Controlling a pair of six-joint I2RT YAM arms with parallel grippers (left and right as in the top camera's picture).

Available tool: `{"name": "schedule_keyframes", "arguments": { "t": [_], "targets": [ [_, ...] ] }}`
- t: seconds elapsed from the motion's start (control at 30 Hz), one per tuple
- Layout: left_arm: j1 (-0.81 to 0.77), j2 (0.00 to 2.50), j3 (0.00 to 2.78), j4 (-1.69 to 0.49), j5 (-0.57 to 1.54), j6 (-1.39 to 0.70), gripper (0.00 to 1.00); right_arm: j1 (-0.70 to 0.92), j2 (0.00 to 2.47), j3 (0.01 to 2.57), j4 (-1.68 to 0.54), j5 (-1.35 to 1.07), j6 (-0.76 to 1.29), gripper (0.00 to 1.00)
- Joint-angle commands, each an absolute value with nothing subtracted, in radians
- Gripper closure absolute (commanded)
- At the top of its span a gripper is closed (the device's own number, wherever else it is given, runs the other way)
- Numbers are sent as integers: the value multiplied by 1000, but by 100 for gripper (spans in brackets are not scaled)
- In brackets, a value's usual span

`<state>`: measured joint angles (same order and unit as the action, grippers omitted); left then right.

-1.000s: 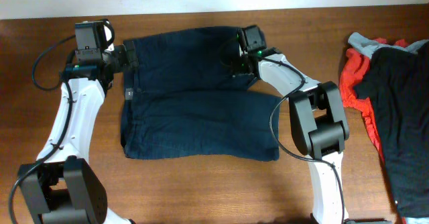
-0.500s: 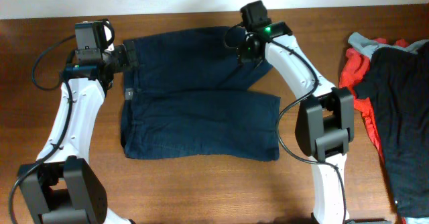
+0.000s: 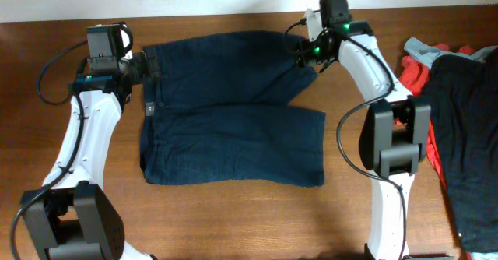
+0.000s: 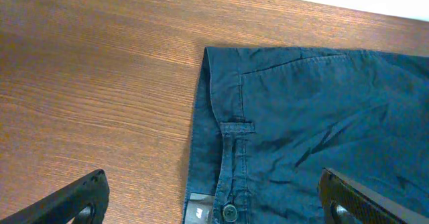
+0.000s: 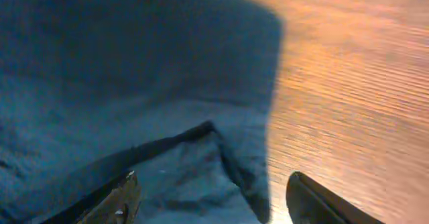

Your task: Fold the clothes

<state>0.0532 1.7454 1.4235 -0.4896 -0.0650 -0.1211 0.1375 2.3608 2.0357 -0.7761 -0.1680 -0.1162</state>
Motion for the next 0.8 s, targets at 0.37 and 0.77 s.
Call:
{"name": "schedule_keyframes", "arguments": {
  "t": [0.37,0.77],
  "targets": [
    [57,1746,1429,-488,-76,-130,1,150,2447,2048,-753,-260,-165,58],
    [57,1746,1429,-488,-76,-130,1,112,2349,2048,-898,-250,-208,96]
  ]
}}
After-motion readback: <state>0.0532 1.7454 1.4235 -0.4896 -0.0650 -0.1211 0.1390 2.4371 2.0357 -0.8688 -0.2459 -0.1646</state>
